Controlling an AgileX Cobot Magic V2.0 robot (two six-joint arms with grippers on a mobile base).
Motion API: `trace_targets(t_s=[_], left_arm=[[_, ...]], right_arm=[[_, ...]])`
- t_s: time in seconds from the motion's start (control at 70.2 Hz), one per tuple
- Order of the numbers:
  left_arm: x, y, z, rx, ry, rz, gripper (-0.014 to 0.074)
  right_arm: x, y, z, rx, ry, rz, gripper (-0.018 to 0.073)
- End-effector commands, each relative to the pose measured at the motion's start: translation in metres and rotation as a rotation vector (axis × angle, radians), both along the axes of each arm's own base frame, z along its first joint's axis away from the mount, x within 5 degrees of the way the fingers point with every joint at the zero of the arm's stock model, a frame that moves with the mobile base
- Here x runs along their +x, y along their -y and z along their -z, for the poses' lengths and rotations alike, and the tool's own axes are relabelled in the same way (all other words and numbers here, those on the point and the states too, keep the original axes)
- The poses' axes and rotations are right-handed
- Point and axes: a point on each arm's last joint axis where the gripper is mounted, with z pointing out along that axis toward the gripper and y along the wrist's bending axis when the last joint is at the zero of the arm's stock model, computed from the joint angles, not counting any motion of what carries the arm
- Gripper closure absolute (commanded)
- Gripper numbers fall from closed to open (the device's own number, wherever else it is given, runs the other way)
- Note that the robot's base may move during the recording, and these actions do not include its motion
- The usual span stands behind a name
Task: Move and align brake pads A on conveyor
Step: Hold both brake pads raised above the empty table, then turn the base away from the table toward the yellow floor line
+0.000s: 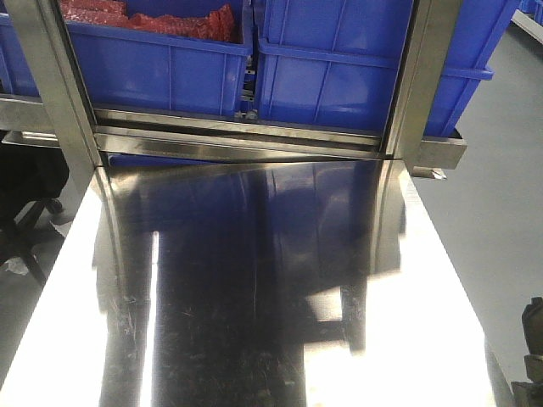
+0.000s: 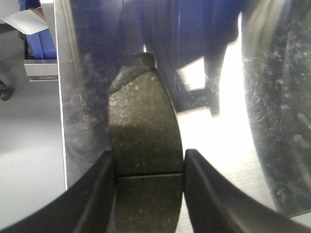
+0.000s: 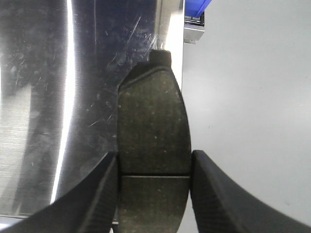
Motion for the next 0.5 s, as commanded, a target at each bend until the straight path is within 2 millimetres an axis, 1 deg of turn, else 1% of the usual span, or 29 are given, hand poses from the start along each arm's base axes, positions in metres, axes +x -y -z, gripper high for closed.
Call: trace_targets(t_s=[0.0,0.485], left_arm=[[0.004,0.0024,-0.0142,-0.036,0.089,0.011,0.0603],[0.004,0.0024,-0.0142,-0.036,0.089,0.011,0.0603]], right_arm=[[0.0053,0.0008,-0.0121,-0.009,0.085,-0.01,0.0541],[0.0051,0.0009,-0.0119,-0.01,0.082,-0.009,0.0541]])
